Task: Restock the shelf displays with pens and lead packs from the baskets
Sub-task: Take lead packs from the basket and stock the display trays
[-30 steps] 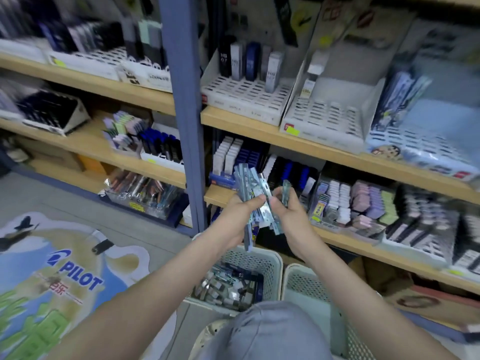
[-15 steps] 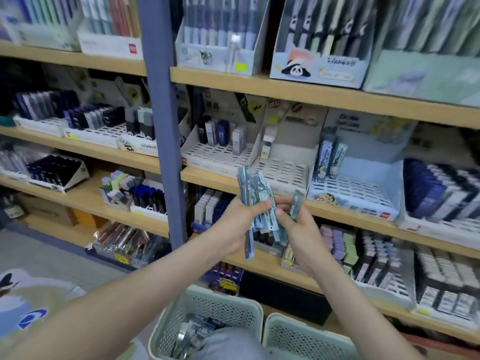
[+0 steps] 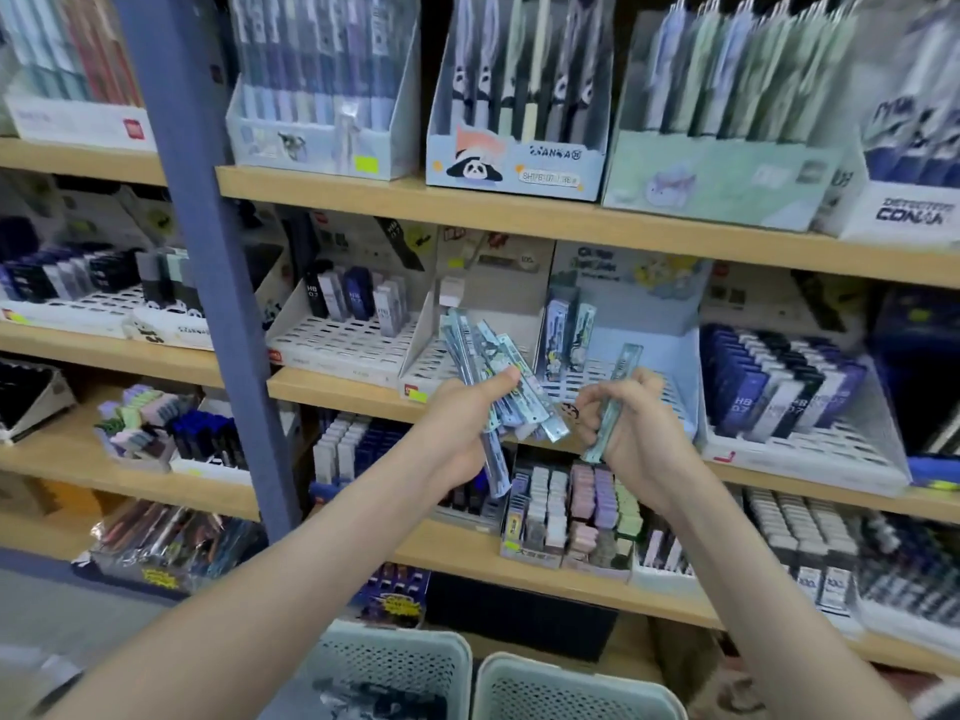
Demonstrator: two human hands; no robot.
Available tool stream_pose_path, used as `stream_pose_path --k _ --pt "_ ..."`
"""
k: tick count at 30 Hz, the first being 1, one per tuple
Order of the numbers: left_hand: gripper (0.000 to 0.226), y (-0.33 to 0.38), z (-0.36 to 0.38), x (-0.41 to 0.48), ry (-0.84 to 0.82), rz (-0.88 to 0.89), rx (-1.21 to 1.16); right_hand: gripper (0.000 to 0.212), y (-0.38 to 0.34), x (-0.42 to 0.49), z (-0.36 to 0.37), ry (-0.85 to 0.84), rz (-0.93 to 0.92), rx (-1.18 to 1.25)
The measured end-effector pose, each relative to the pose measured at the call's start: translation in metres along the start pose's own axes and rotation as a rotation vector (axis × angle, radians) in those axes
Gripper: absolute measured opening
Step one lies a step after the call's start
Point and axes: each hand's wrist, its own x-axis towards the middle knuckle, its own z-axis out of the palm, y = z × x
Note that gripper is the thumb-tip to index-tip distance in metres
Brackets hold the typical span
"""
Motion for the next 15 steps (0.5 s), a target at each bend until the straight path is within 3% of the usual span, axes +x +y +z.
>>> stream_pose_path --k 4,7,12,15 --pt "0.012 0.001 0.003 0.011 -0.103 -0.006 -0.017 0.022 -0.006 0.011 -0.013 -0.008 0.008 -0.085" --pt "0.002 0.004 0.002 0.017 -0.133 -0.018 -0.012 0.014 -0.006 0.017 -0.014 0.025 -0.003 -0.149" --pt "0.01 0.008 -0.004 0.03 -0.138 -0.027 0.012 0.012 -0.012 0.019 -0.009 0.077 -0.058 -0.388" --pt "0.028 0.01 -0.006 0.033 -0.119 -0.021 0.005 0.016 -0.015 0.02 -0.009 0.057 -0.09 -0.426"
